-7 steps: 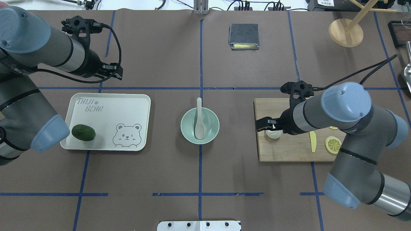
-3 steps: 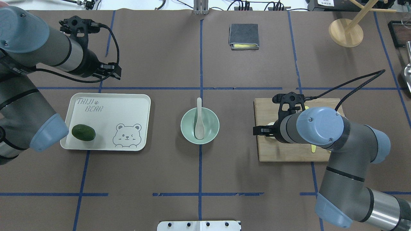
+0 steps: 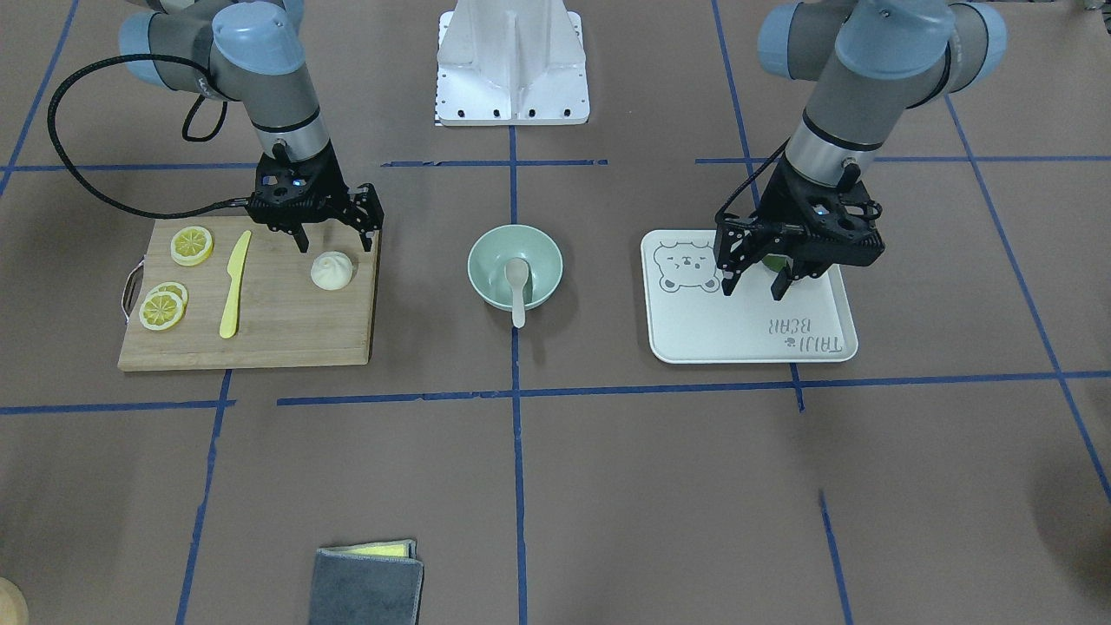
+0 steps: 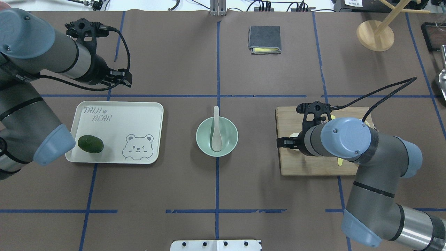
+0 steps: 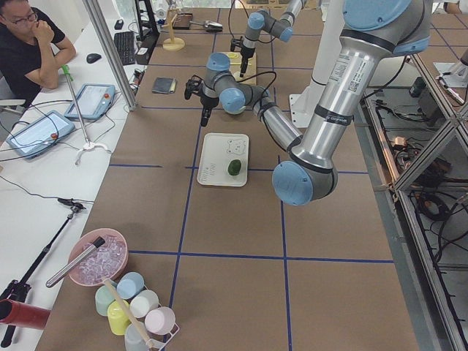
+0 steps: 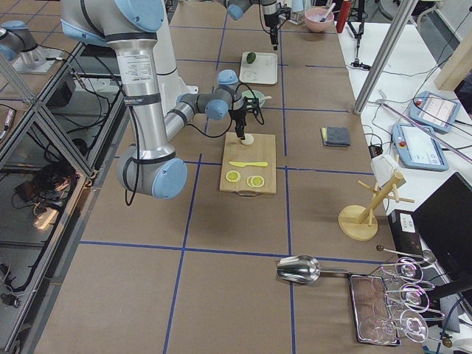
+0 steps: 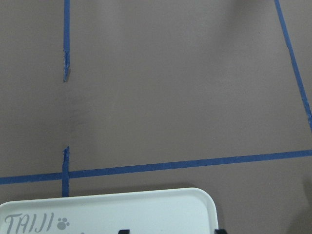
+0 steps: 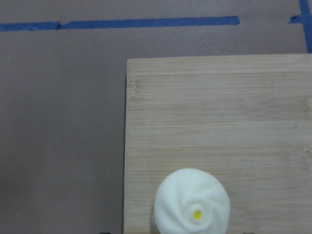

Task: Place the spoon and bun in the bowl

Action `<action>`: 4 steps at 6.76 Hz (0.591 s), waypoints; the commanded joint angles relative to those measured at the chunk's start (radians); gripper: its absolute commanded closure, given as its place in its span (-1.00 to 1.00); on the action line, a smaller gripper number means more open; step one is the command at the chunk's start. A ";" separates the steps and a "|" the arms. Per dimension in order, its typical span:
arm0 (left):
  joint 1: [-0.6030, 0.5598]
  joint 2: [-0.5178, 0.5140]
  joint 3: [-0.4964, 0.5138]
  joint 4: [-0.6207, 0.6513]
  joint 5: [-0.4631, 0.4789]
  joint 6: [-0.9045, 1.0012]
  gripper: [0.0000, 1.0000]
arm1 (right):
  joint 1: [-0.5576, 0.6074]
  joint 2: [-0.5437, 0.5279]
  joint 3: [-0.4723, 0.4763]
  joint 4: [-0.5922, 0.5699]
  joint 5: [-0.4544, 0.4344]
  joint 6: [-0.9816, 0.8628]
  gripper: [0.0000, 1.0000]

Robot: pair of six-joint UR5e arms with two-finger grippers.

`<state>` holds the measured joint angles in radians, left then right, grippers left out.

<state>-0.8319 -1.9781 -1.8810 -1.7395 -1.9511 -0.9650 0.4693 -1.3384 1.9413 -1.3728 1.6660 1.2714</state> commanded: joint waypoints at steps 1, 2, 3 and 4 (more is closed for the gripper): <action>0.000 0.001 0.000 0.000 0.004 -0.001 -0.32 | 0.000 0.002 -0.016 0.000 0.000 -0.001 -0.69; 0.000 0.001 0.000 0.000 0.004 -0.001 -0.33 | 0.002 -0.001 -0.019 0.000 -0.002 0.000 -0.54; 0.000 -0.001 0.000 0.000 0.004 -0.003 -0.35 | 0.002 0.001 -0.022 0.000 -0.005 0.000 -0.53; 0.000 0.001 0.000 0.000 0.004 -0.003 -0.35 | 0.008 0.004 -0.025 0.000 -0.006 -0.001 -0.53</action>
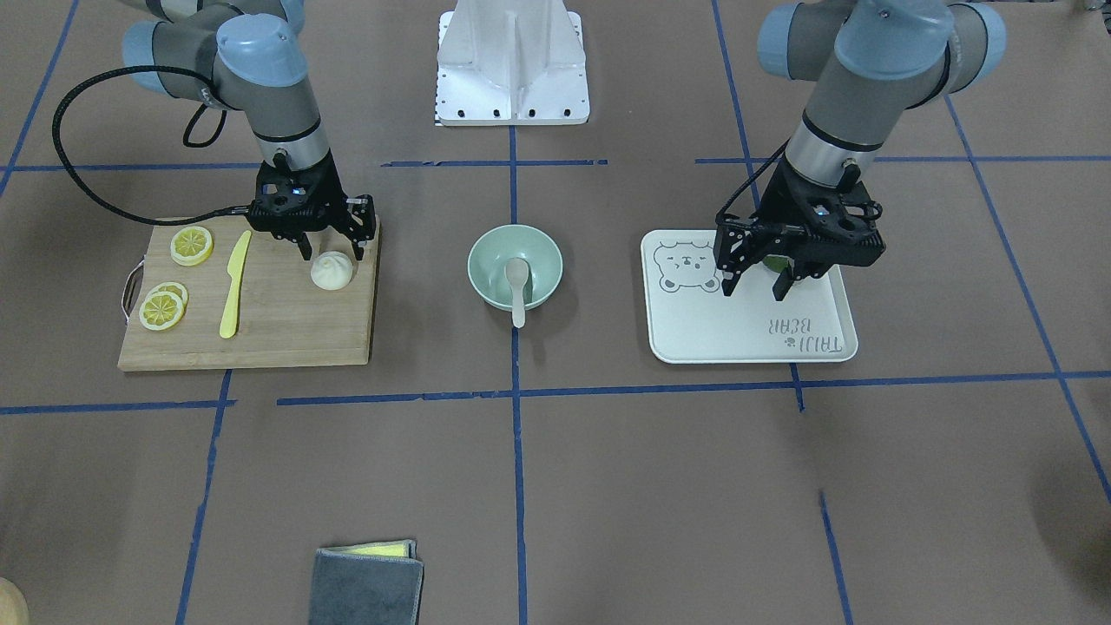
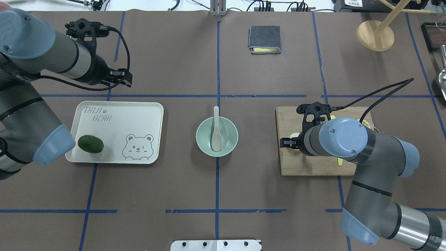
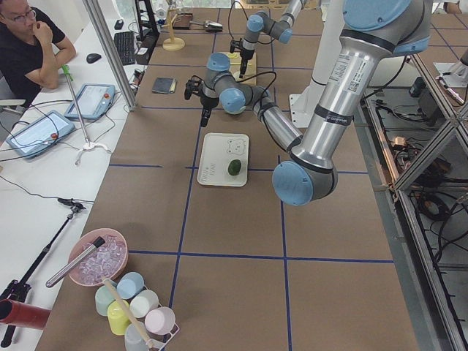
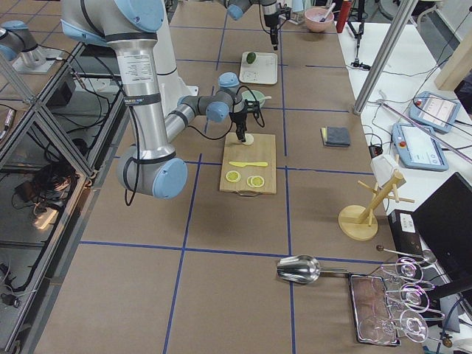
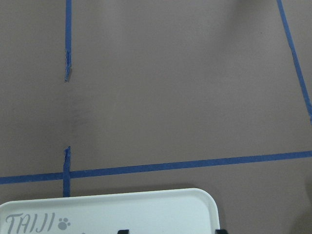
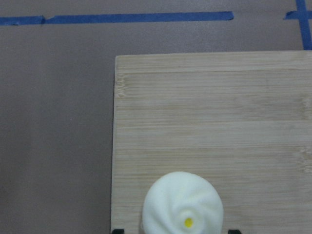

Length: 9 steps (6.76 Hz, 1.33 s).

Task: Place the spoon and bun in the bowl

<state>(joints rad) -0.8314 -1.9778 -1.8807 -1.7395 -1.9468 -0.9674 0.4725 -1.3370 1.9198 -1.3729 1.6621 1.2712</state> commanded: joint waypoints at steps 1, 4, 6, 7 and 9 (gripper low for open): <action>0.000 0.001 0.000 0.000 0.000 -0.001 -0.35 | 0.011 0.001 -0.004 0.000 -0.002 -0.001 -0.53; 0.000 0.001 0.000 0.000 0.002 -0.001 -0.36 | 0.021 0.001 -0.002 0.000 -0.004 0.000 -0.40; 0.000 0.002 0.000 0.000 0.002 -0.001 -0.36 | 0.017 -0.001 -0.005 0.000 -0.002 0.001 -0.37; 0.000 0.002 0.000 0.000 0.002 -0.001 -0.36 | 0.017 -0.002 -0.005 0.000 -0.001 0.001 -0.37; 0.000 0.002 0.000 0.000 0.002 -0.001 -0.36 | 0.020 -0.005 -0.011 0.000 0.001 0.002 -0.11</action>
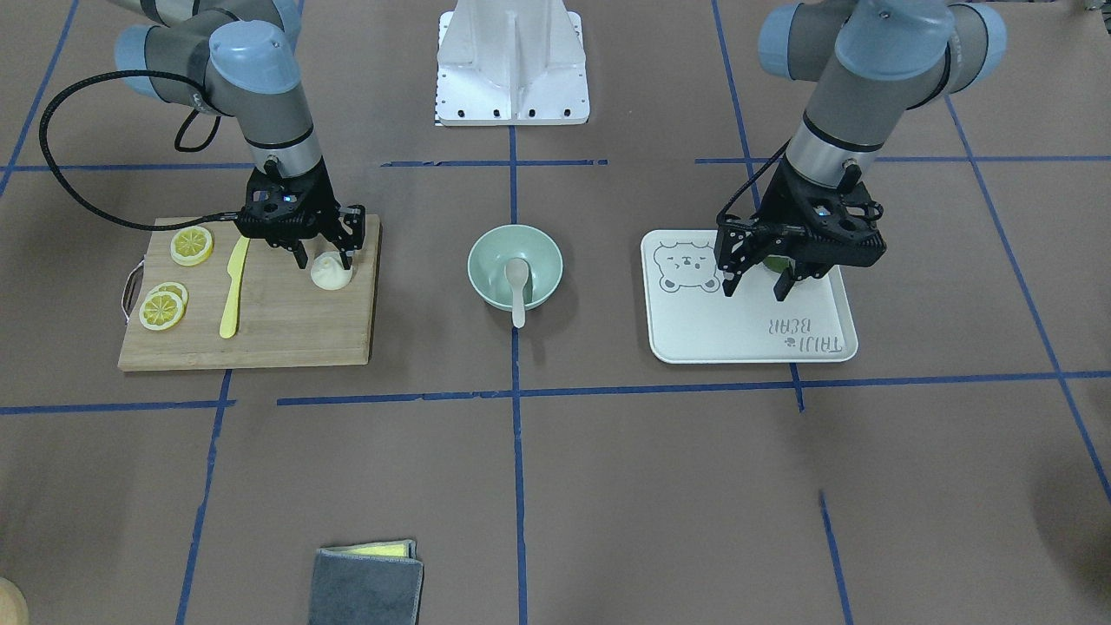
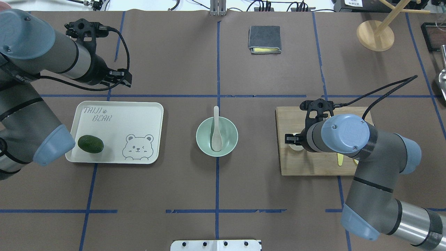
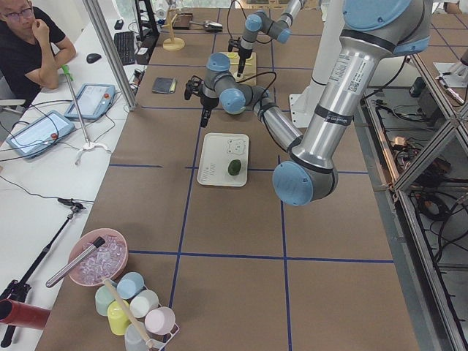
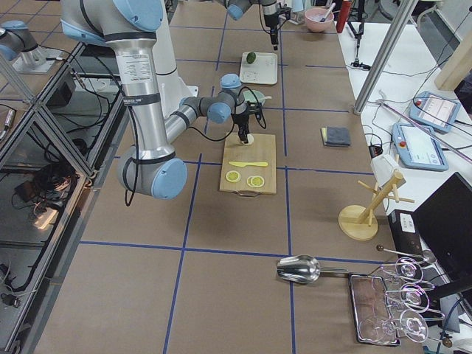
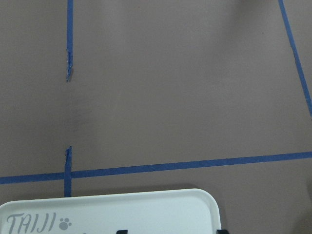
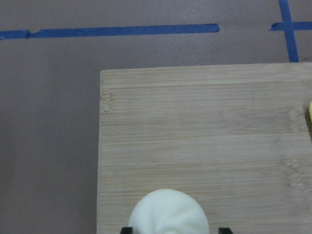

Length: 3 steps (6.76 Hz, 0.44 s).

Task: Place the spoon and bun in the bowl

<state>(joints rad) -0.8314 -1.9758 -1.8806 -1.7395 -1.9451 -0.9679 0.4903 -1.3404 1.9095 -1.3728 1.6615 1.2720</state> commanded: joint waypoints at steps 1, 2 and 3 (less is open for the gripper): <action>0.000 0.000 0.000 0.000 0.000 0.000 -0.37 | 0.002 -0.005 -0.001 0.000 0.003 0.001 0.24; 0.000 0.000 0.000 0.000 0.000 0.000 -0.37 | 0.002 0.000 0.000 0.000 0.006 0.001 0.82; 0.000 -0.001 0.000 0.000 0.000 0.000 -0.37 | 0.004 0.000 0.008 0.000 0.009 0.001 1.00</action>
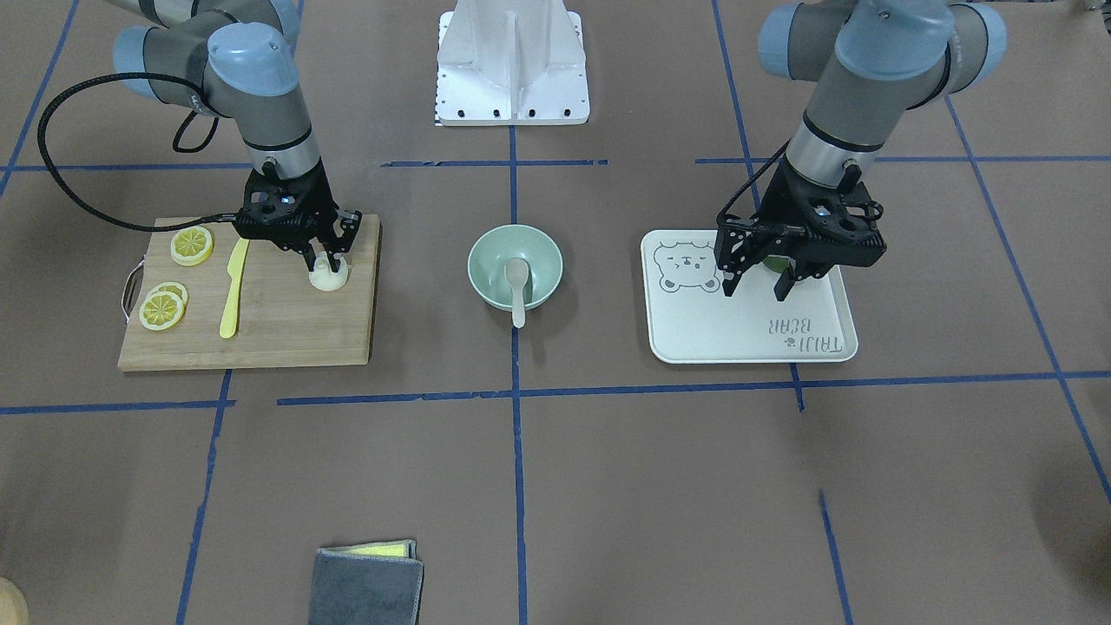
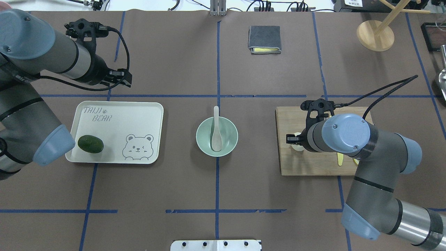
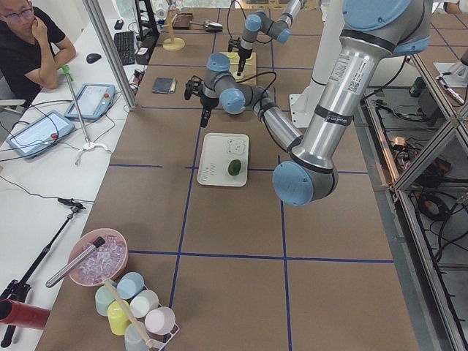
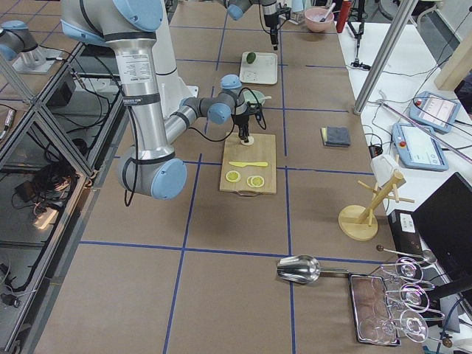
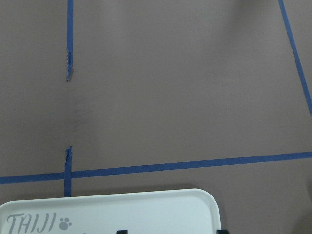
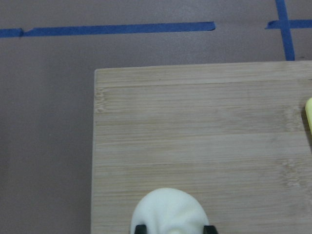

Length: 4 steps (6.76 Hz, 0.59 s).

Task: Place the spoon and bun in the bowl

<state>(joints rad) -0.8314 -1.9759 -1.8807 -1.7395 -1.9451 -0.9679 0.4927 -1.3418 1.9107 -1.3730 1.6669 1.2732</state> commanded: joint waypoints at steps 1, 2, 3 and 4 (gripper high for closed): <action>-0.001 -0.001 -0.003 0.000 0.000 0.000 -0.37 | 0.003 0.004 0.023 -0.001 0.008 0.000 1.00; -0.003 -0.001 -0.012 0.000 -0.002 0.002 -0.37 | 0.003 0.025 0.054 -0.033 0.008 0.000 1.00; -0.008 0.000 -0.018 0.000 -0.002 0.006 -0.38 | 0.001 0.132 0.056 -0.113 0.008 0.021 1.00; -0.012 0.020 -0.038 0.000 -0.003 0.014 -0.38 | -0.008 0.229 0.048 -0.173 0.007 0.099 1.00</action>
<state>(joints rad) -0.8385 -1.9714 -1.9009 -1.7395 -1.9469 -0.9615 0.4919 -1.2225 1.9604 -1.4715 1.6746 1.3067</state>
